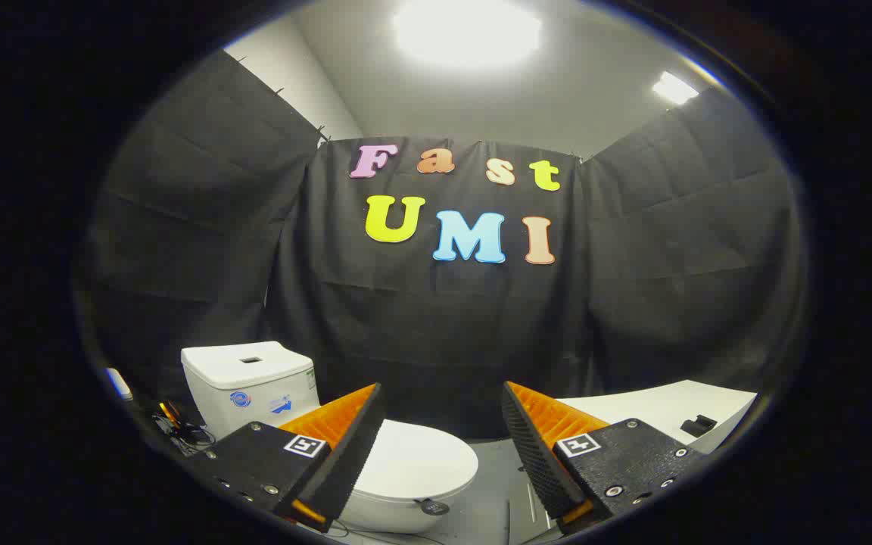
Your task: Open the toilet lid.
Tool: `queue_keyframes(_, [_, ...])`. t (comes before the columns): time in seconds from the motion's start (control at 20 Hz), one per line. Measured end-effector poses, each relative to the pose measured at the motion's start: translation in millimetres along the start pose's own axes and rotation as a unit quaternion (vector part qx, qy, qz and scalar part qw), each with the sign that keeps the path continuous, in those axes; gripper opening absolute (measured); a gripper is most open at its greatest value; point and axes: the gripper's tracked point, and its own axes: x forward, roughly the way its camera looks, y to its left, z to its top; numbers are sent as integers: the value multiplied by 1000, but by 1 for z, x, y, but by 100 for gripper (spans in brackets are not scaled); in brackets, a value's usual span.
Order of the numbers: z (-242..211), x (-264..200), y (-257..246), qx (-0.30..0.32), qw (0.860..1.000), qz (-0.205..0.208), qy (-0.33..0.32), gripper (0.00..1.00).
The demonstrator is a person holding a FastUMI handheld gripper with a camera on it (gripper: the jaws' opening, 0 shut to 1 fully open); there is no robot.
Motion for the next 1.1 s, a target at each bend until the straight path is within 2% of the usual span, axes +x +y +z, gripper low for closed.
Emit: queue_keyframes(1.1, [2, 0, -3, 18, 1000, -5, -19, 95])
